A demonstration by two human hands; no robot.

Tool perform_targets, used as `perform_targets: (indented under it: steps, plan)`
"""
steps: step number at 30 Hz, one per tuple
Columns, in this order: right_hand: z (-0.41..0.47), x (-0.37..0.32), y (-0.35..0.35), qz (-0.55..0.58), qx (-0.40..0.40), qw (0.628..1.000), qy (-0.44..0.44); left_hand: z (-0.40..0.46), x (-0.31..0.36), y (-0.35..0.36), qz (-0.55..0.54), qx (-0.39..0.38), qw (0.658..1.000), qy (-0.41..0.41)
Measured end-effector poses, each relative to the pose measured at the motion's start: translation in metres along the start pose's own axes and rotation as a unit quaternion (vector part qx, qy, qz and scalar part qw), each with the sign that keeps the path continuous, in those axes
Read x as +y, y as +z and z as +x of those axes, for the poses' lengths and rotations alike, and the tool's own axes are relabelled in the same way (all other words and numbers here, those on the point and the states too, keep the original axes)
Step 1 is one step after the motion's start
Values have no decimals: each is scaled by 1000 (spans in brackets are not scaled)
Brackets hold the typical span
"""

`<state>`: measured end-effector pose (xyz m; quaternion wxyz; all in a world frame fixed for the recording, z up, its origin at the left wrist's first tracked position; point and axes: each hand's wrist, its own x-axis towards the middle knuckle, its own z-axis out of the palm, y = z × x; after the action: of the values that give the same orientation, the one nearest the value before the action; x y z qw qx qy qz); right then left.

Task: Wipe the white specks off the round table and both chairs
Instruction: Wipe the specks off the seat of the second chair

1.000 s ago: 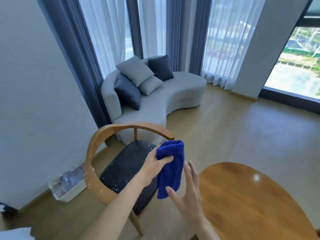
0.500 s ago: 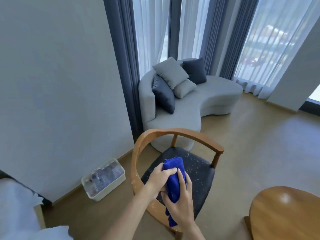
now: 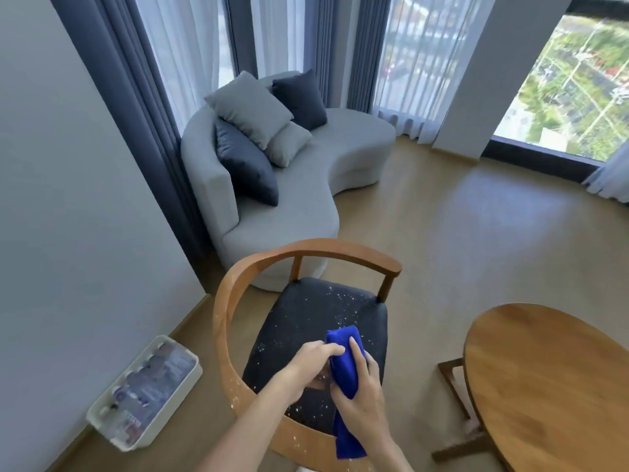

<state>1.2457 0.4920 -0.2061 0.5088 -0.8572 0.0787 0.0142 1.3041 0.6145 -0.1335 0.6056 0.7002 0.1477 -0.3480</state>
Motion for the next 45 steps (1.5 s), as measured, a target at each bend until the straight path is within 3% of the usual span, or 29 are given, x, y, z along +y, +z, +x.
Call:
perform_targets:
  steps: [11,21,27,34,41,45]
  plan:
    - [61,24,32,68,11,976,204,103,7,-62,266,60,962,-32]
    - [106,40,73,74,52,950,300,210,10,-121,347,72,935,-20]
    - [154,46,124,77,55,944,315,286,33,-166,378,135,914,49]
    - [232,64,175,57,20,952,299,360,66,-191,495,231,816,188]
    - [307,75,205,58,5,969,239,421,66,-200,533,264,789,152]
    - [348,102,229,-39,-3,985,171,454,69,-202,508,288,808,77]
